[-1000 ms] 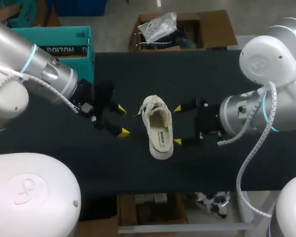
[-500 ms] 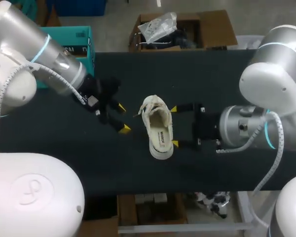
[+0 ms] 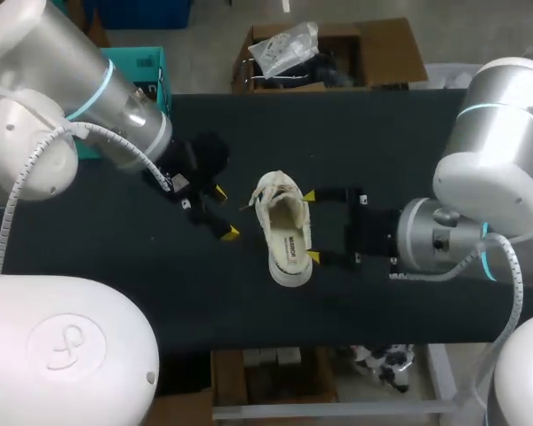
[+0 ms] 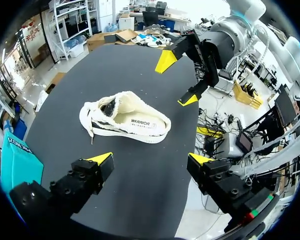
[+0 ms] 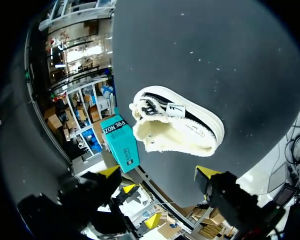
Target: Open the shoe tongue, take the insole out of the shoe, put the insole back into the shoe, and pack the shoe into the shoebox
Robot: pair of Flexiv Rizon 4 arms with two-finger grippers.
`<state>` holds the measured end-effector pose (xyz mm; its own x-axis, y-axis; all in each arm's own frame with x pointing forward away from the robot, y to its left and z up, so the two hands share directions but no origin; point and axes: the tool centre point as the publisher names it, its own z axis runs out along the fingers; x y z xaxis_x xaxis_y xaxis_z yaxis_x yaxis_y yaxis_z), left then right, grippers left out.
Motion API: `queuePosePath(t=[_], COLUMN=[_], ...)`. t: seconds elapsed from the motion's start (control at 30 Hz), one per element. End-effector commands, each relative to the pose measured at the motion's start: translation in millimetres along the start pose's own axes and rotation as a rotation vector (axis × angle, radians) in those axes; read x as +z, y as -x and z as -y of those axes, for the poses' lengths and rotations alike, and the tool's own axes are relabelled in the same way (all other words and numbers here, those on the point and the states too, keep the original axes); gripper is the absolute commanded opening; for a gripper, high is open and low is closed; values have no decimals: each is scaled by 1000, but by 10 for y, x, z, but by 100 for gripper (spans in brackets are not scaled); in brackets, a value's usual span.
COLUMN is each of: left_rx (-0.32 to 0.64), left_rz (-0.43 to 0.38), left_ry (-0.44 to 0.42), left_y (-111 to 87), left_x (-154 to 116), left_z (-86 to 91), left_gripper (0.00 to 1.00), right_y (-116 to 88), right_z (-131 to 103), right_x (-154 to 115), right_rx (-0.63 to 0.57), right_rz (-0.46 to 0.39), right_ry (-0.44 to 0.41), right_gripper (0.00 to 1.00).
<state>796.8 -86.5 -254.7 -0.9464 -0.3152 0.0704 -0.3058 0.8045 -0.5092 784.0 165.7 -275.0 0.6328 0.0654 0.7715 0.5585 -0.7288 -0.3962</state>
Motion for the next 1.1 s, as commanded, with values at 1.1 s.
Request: queuePosePath(t=[1.1], left_rx=[-546], left_rz=[118], left_ry=[135], left_y=[205], left_x=[428], left_z=[-98], left_gripper=[100], right_y=[-14], right_z=[-676], right_x=[-344], right_rx=[-174], right_rz=[49], right_ry=[-320], right_gripper=[100])
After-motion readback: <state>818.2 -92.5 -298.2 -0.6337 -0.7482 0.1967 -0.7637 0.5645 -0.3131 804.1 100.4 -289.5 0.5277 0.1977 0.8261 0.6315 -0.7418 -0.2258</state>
